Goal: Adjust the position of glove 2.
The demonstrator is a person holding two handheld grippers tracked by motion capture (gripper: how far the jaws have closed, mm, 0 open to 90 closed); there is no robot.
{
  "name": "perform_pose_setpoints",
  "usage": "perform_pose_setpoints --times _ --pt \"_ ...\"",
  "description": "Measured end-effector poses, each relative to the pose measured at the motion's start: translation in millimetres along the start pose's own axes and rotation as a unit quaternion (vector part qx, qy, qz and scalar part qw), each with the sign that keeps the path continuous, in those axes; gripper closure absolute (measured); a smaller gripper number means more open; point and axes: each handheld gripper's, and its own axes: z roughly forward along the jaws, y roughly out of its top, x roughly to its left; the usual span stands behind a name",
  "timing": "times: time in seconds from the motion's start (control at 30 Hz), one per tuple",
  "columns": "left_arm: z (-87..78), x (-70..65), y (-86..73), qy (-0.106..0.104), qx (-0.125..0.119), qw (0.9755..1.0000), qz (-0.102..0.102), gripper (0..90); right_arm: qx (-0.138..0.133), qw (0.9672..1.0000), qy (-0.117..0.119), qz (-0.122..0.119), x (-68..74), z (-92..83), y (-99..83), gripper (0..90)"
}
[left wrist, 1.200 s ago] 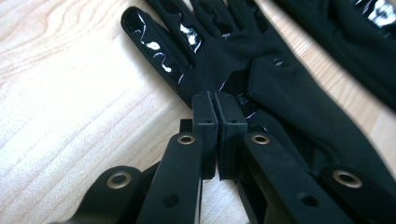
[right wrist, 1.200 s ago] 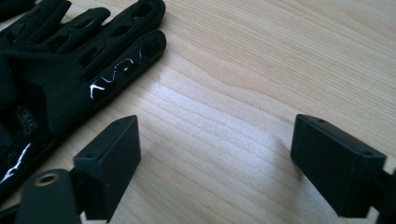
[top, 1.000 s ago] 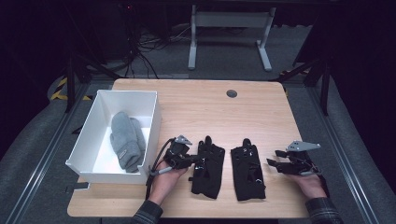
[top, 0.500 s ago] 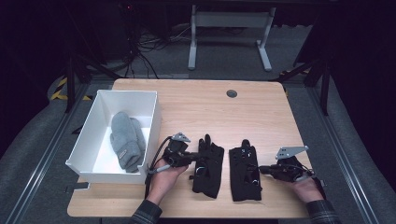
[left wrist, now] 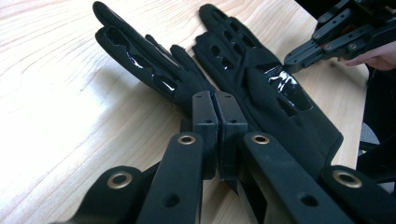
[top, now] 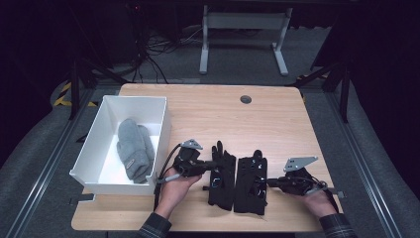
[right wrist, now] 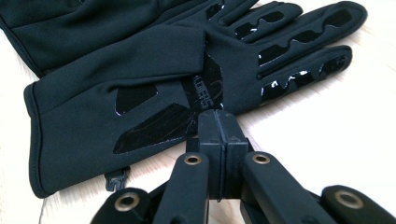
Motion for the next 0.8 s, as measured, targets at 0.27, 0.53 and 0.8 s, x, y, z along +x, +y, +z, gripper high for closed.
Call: perform_pose_setpoints --times 0.27,0.53,0.8 --pt "-1.4 -5.8 5.6 -0.017 -0.009 0.9998 0.005 89.1 0.001 1.0000 0.006 -0.004 3.2 4.4 3.2 90.0" --pt "-0.1 -15.6 12.7 -0.035 -0.013 0.9992 0.017 89.1 0.001 0.9999 0.014 -0.010 8.0 9.7 7.0 90.0" --pt "0.8 -20.8 14.6 -0.042 -0.013 0.9988 0.024 89.1 0.002 0.9995 0.025 -0.017 14.6 15.7 11.4 90.0"
